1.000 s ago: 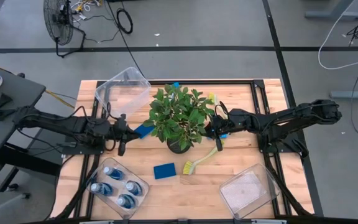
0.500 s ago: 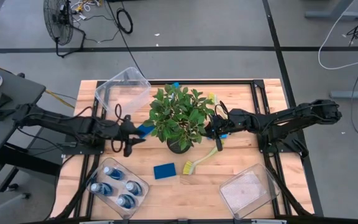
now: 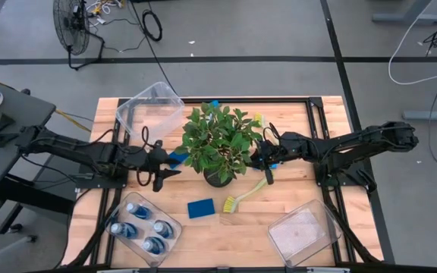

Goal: Pick & Place Kitchen Sink Supplies
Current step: Put the green kitchen brush into the top transparent bin

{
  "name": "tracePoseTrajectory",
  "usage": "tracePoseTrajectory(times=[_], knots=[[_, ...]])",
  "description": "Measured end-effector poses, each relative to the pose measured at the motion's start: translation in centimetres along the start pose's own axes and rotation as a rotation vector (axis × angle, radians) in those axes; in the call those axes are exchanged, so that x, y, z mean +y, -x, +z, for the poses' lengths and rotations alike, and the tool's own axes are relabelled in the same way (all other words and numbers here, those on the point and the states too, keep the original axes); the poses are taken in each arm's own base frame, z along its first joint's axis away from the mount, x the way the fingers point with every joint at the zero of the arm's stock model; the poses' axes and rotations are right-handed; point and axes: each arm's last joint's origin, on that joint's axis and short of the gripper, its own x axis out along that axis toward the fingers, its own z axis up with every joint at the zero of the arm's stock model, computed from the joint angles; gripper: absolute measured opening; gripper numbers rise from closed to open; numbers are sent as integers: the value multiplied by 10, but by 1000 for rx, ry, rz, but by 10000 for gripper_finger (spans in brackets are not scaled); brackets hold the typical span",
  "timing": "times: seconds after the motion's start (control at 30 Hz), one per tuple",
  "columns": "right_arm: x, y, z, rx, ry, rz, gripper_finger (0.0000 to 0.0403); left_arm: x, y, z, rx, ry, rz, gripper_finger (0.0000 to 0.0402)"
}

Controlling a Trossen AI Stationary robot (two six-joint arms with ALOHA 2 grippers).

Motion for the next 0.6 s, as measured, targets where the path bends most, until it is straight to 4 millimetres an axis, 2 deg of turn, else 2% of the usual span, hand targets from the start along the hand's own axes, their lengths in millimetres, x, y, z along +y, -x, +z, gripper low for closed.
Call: tracePoseTrajectory(times=[0.27,0.6], knots=[[4,13,9,-14,41,14,9,1,0,0,-4,22,26,177],[11,39,17,13,34,-5,9,1,0,0,-14,50,50,177]])
